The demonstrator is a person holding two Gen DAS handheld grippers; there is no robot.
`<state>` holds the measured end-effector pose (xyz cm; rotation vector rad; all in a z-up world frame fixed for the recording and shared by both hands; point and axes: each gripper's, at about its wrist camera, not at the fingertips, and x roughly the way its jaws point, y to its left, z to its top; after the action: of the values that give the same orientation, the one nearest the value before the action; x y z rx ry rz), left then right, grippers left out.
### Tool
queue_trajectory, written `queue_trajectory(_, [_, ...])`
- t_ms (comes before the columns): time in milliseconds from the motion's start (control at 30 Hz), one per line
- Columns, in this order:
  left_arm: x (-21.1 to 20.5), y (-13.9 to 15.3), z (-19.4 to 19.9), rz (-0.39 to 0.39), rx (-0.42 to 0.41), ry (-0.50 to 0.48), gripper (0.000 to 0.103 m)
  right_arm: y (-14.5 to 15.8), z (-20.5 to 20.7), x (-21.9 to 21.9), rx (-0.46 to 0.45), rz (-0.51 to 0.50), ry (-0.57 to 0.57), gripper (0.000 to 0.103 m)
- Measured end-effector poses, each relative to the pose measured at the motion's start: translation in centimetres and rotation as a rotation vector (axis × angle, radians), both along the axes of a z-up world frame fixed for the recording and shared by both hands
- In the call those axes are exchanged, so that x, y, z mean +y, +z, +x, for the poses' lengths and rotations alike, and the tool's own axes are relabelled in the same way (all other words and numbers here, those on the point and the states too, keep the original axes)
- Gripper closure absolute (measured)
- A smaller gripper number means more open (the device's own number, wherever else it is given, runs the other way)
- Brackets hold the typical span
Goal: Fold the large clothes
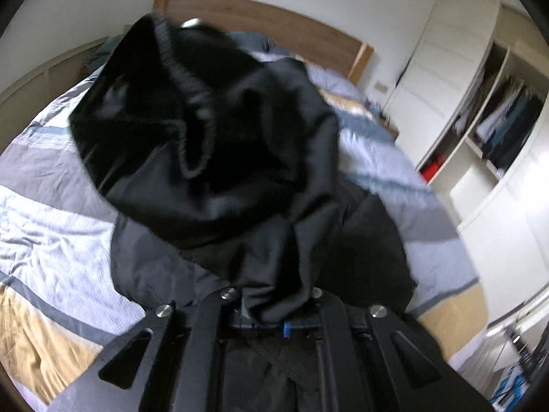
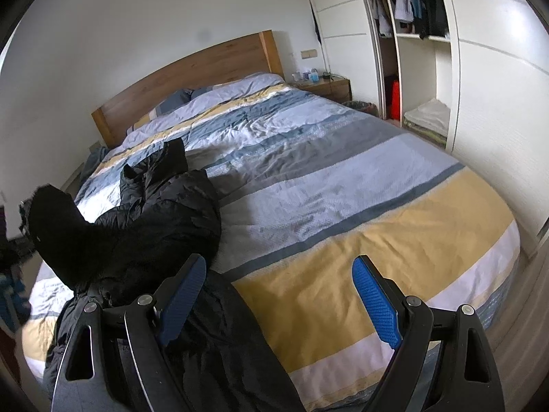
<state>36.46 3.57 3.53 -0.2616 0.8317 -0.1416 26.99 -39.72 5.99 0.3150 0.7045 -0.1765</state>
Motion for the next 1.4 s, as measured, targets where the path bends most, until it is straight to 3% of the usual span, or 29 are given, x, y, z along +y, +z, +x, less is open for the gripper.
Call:
queue_trajectory(333, [-4.2,-9.2,-0.9,0.092,0.176,-0.064,0.093,-3.2,-0.4,-2.0,0.030,0.090,-0.008,0.016])
queue_trajectory(700, [-4.7,-9.2,-3.4,0.058,0.184,-0.161,0.071,-4.5,1.1,1.9,0.075,0.083,0.085,0.016])
queue_trajectory(933, [-3.6,-8.0,-5.5,0.006,0.153,-0.251,0.071,-3.1,4.4,9.2,0.079,0.028,0.264,0.016])
queue_trajectory(1200, [4.3,-5.3,-3.8,0.074,0.084,-0.121,0.071,0.5,10.2,21.2,0.017,-0.043,0.531,0.016])
queue_trajectory(1400, [9.0,-6.1,0.4,0.101,0.092,-0.022,0.071,-0.7,14.7,28.6,0.046,-0.099,0.653,0.016])
